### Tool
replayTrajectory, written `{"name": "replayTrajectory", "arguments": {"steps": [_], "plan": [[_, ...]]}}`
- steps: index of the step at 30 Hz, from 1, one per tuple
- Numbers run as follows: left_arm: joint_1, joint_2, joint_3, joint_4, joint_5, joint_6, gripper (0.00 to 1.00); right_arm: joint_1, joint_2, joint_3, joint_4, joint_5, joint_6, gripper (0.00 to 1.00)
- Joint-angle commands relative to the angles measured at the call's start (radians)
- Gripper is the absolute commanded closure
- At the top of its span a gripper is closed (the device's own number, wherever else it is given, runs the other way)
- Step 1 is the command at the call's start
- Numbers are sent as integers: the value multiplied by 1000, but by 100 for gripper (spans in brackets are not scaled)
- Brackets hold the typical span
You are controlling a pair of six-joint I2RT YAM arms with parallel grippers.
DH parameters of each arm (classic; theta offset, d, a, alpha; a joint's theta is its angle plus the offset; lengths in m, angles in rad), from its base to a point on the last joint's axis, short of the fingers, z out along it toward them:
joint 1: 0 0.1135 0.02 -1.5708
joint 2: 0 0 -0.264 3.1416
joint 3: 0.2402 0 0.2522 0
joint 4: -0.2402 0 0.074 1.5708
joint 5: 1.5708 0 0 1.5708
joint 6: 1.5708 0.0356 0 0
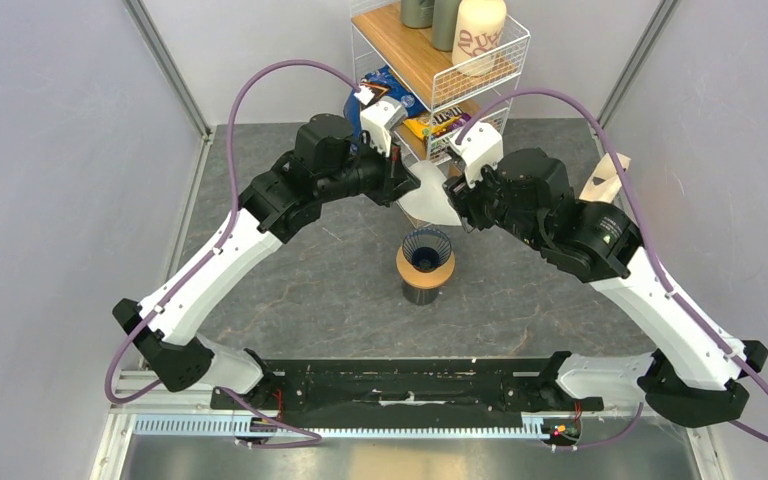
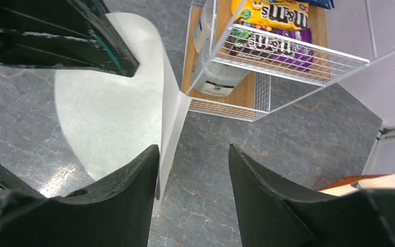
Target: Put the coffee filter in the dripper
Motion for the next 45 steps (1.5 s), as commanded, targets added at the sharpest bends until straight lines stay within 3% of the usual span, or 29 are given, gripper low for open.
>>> {"name": "replayTrajectory", "arguments": {"steps": [1,8,24,28,32,37,40,43,45], "plan": [[0,-47,-12,107,-27,-176,98,1,-18,-17,76,110,80,39],[2,-74,-61,196,-41,-273,98,0,-86,-101,234,97,168,37],[4,-124,-155,346,-37,-333,98,-87,-92,-85,207,83,341,32],[3,-126,-160,356,-37,-333,98,-95,-92,-83,204,52,368,38],[3,-130,-176,385,-34,-333,98,-100,-89,-83,196,31,400,29],[3,-140,-193,409,-33,-328,98,-111,-87,-81,185,9,420,27],[3,-152,-218,439,-24,-323,98,-121,-85,-79,176,11,434,19],[3,-158,-233,455,-14,-320,98,-134,-84,-77,169,15,441,4],[3,-160,-234,460,-17,-315,98,-138,-86,-78,167,28,436,3]]}}
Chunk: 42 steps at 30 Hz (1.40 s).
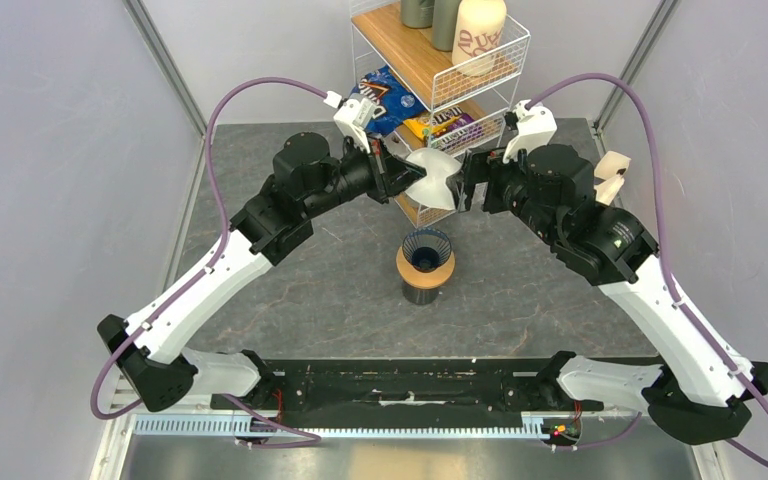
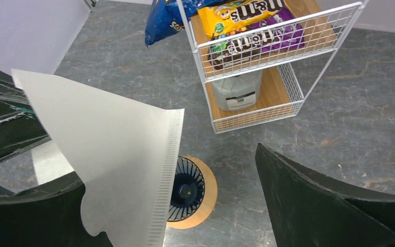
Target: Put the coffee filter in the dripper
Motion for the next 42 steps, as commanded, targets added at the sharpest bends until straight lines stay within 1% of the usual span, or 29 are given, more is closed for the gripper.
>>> {"name": "replayTrajectory", "arguments": {"steps": [1,4,6,8,12,18,22,27,29,30,33,34,35,37,39,42], "plan": [[2,-31,-6,78,-3,-10,98,-14,-14,22,3,12,14,6],[3,-31,-2,86,-6,-8,98,-19,-19,15,-6,-9,16,13],[3,-28,1,90,-6,-6,98,-22,-27,9,-9,-33,23,20],[3,-26,1,93,-7,-6,98,-25,-28,10,-9,-58,33,23],[3,-22,1,104,-8,-7,98,-28,-24,21,-1,-127,43,37],[2,-12,4,110,0,-10,98,-30,2,46,9,-149,40,57],[1,-11,1,103,1,-7,98,-30,12,56,16,-155,37,74],[0,-11,0,65,-15,19,98,-30,19,67,18,-170,9,89],[-5,-9,3,43,-31,37,97,-31,24,69,18,-151,-3,98],[-10,-7,13,18,-47,49,94,-30,29,70,16,-140,-10,100],[-24,3,40,-48,-104,93,85,-30,45,82,-2,-104,-27,100],[-30,6,45,-62,-117,110,80,-30,53,89,-5,-94,-29,100],[-35,6,52,-74,-130,122,77,-30,59,93,-10,-84,-30,100],[-51,9,56,-83,-155,146,72,-29,70,98,-14,-82,-31,100],[-61,12,62,-83,-179,165,64,-29,77,99,-13,-90,-30,100],[-72,27,80,-86,-208,184,59,-31,81,98,-15,-98,-22,100]]}}
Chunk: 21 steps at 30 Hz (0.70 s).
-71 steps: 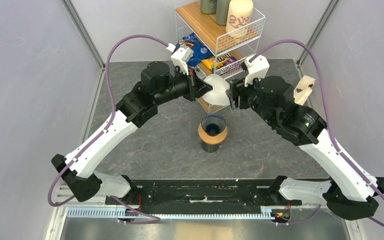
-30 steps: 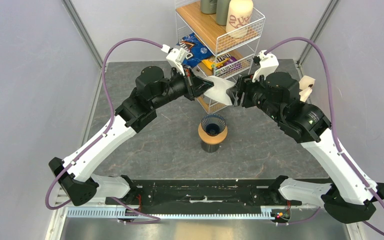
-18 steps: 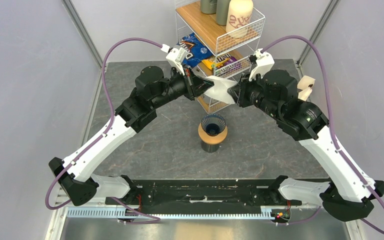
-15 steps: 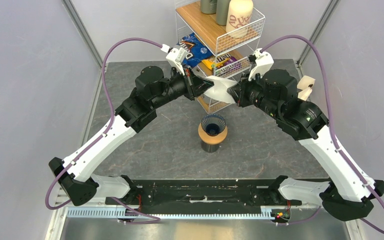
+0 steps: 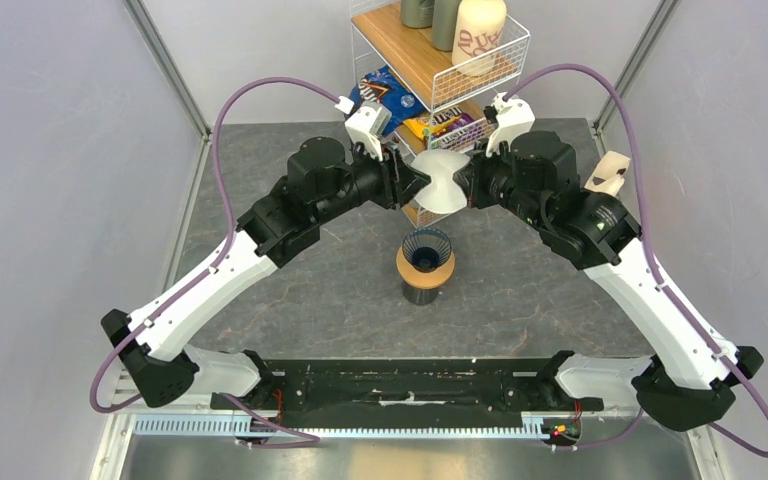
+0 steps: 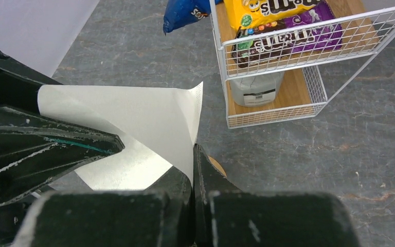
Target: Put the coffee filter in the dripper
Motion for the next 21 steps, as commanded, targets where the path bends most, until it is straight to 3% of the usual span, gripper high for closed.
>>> {"name": "replayTrajectory", "arguments": {"steps": [1,10,21], "plan": [[-21,17,62,-5,-89,86,56,-3,5,43,6,12,-5,100],[-46,65,101,-17,-196,122,48,12,20,44,5,43,5,100],[-80,105,133,-37,-306,156,56,54,56,58,17,134,9,100]]}}
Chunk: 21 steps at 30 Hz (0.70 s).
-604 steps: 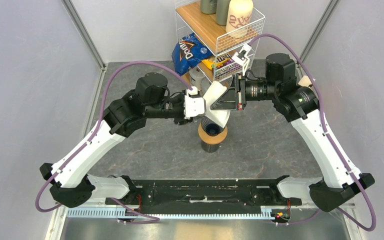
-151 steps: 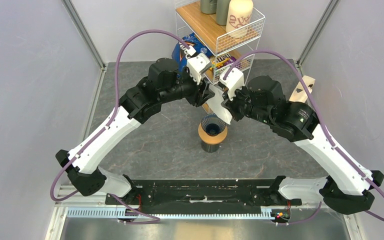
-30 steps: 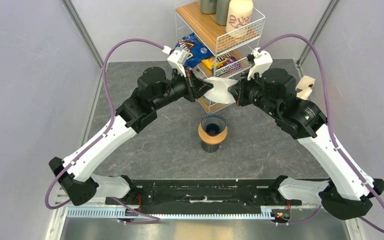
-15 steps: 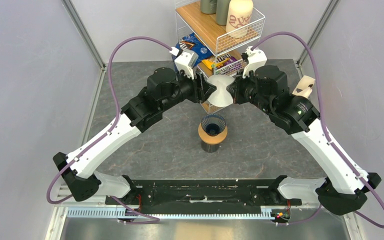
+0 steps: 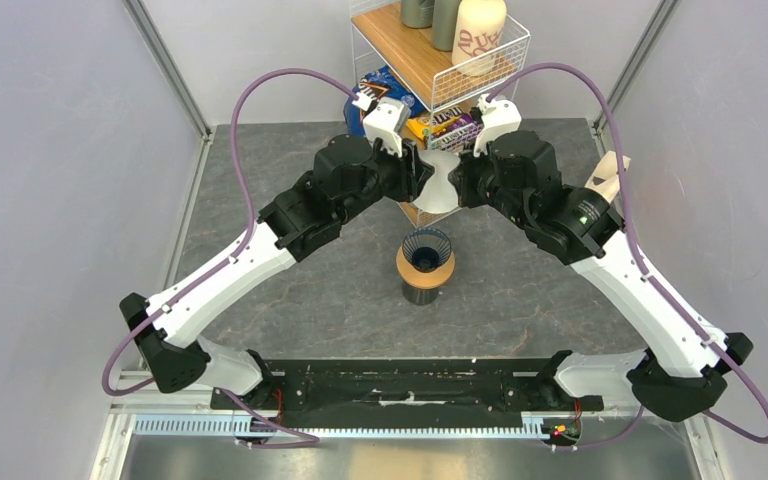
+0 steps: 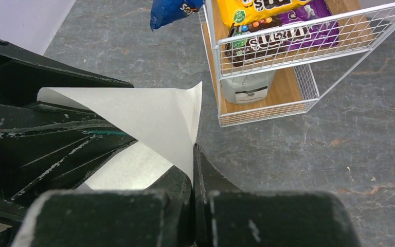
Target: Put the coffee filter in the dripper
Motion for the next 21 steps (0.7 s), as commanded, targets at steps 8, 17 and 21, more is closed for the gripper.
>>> {"name": "replayTrajectory", "arguments": {"steps": [8,17,21], "plan": [[-18,27,54,-8,-115,45,68,34,23,53,32,76,28,100],[-18,25,53,-5,-66,32,98,34,28,45,45,72,23,86],[-18,22,54,3,-41,19,98,35,10,13,96,49,-1,70]]}}
